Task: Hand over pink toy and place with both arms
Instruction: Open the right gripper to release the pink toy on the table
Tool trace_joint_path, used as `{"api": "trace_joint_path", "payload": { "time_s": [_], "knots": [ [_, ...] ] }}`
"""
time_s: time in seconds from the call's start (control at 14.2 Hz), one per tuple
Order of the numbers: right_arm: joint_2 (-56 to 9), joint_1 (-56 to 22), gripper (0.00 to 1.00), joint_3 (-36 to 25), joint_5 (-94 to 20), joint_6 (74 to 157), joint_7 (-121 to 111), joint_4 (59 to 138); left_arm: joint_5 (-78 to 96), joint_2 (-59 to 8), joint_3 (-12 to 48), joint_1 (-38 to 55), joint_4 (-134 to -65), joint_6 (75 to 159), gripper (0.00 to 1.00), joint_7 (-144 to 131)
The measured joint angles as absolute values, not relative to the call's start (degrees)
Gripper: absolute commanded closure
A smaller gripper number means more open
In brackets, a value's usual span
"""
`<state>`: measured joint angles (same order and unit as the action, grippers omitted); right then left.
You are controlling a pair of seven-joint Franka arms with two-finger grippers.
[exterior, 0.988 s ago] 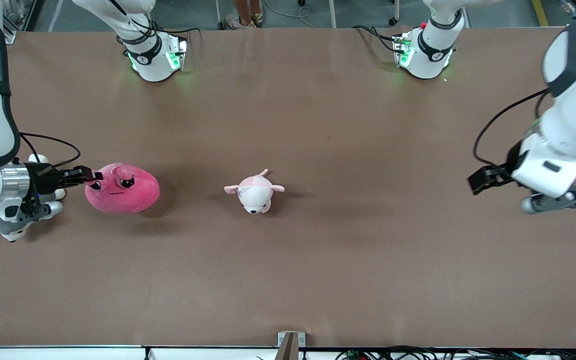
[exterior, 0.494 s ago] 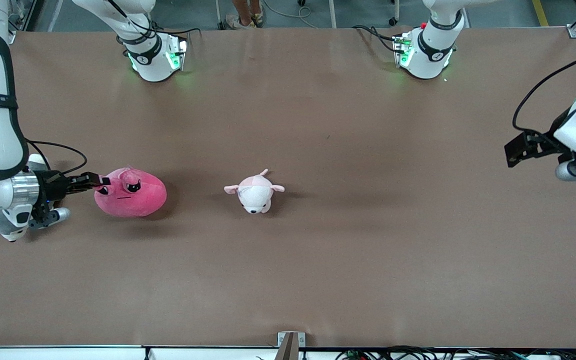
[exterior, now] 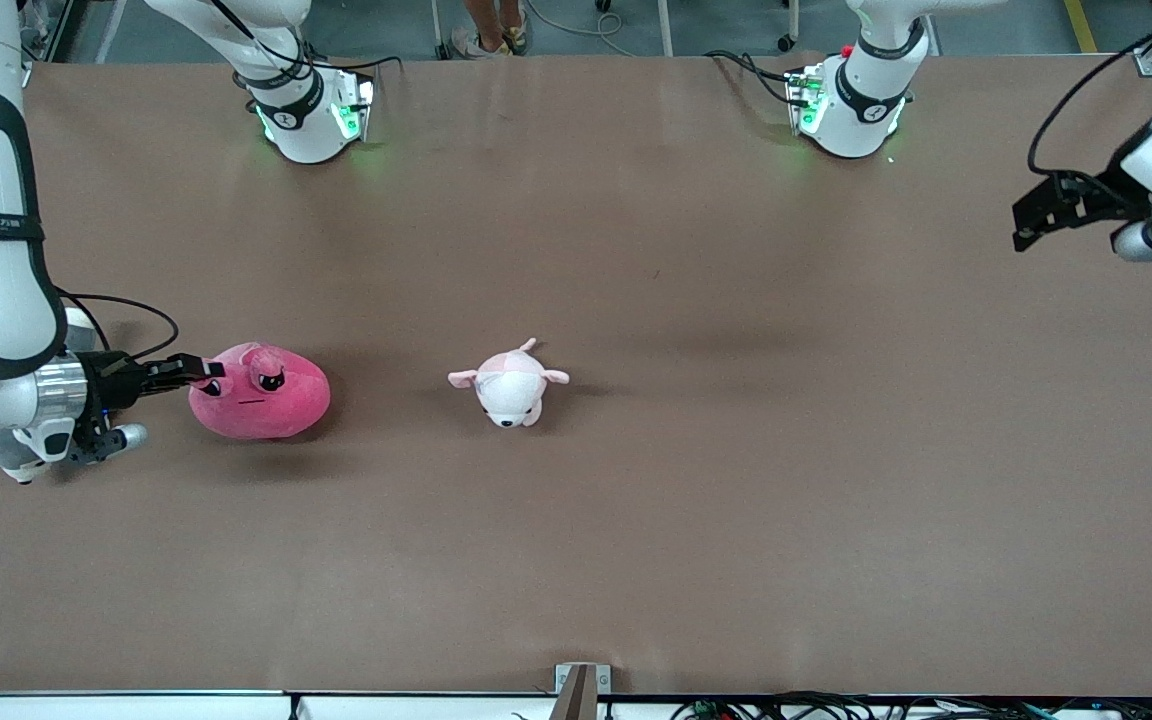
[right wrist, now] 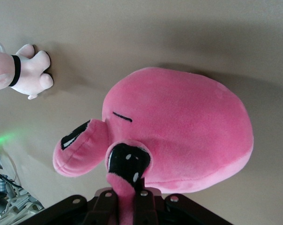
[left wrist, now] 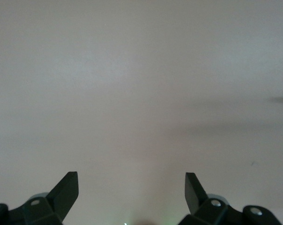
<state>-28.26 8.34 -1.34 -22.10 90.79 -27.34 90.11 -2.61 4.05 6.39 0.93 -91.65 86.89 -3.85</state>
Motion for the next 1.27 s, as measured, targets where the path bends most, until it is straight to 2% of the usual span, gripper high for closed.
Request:
{"api": "trace_joint_path", "payload": {
  "time_s": [0.35, 0.63, 0.71, 0.85, 1.27],
  "knots": [
    [-29.7, 8.3, 0.98, -1.4, -22.1, 91.1, -27.4, 90.1, -2.5, 5.8, 5.9, 2.2, -93.4, 86.6, 0.00, -4.8],
    [-30.8, 8.4, 0.92, -1.4, -22.0, 91.4, -27.4, 90.1, -0.8, 5.2, 5.6, 2.1, -93.5, 87.2, 0.00, -4.7],
    [-31.0, 8.5, 0.80, -1.5, -22.0, 91.7, -27.4, 90.1, -0.8, 5.1, 5.6, 2.1, -93.5, 87.3, 0.00, -4.7],
    [-31.5, 8.9, 0.00, -1.5, -21.9, 92.0, -27.4, 90.1, -0.8, 5.0, 5.6, 2.1, -93.5, 87.5, 0.00, -4.7],
    [-31.5, 9.7, 0.00, -1.6, -21.3, 90.8, -24.9, 86.7, -0.8, 5.0, 5.6, 2.1, -93.5, 87.6, 0.00, -4.7]
  ]
}}
